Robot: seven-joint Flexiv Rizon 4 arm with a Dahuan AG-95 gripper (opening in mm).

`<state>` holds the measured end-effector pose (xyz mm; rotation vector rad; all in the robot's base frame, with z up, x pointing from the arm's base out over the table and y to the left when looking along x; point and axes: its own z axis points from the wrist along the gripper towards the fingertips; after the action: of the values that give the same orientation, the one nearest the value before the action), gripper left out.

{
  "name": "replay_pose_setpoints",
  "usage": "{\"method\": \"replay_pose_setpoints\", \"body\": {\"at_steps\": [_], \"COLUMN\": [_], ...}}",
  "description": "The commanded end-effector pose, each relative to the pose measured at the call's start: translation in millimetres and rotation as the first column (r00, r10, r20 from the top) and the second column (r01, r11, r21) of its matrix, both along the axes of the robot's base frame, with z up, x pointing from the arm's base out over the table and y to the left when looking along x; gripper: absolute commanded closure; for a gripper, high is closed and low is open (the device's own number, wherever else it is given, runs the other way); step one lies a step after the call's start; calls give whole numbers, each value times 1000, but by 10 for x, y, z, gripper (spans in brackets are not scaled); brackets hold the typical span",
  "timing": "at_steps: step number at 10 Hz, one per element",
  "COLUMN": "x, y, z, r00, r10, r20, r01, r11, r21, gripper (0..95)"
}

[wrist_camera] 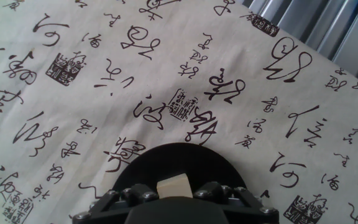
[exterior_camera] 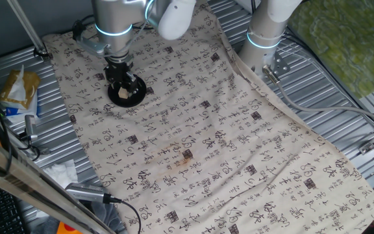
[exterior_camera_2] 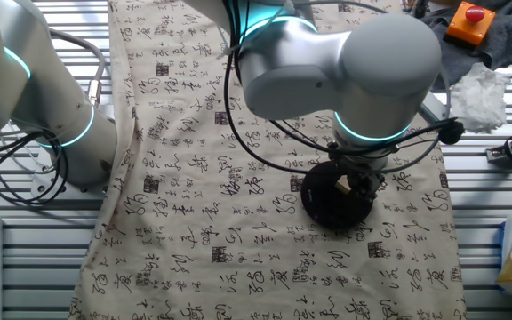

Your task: Remove the object from the scale

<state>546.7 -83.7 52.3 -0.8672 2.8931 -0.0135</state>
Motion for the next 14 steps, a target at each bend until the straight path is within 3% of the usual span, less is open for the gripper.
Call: {"method": "replay_pose_setpoints", "body": {"at_steps": [1,3,4,5,6,9,10,14], "x": [1,1,1,0,0,-2,-5,0], "y": [-2,-1,-3,-4,-5,-11,-24,-54], "z": [-14,-21,-20,-20,-19,-16,-9,91], "r00": [1000,1000,1000,1000,1000,1000,999,999], "r10": [3,-1,-11,-16,-16,-18,-24,-38], "r20": [3,4,5,6,6,12,21,16], "r01": [-3,1,11,16,16,18,24,38], "r11": [1000,1000,1000,1000,1000,1000,1000,999], "r21": [0,1,1,2,1,2,3,9], "gripper": [380,380,570,570,760,760,950,950]}}
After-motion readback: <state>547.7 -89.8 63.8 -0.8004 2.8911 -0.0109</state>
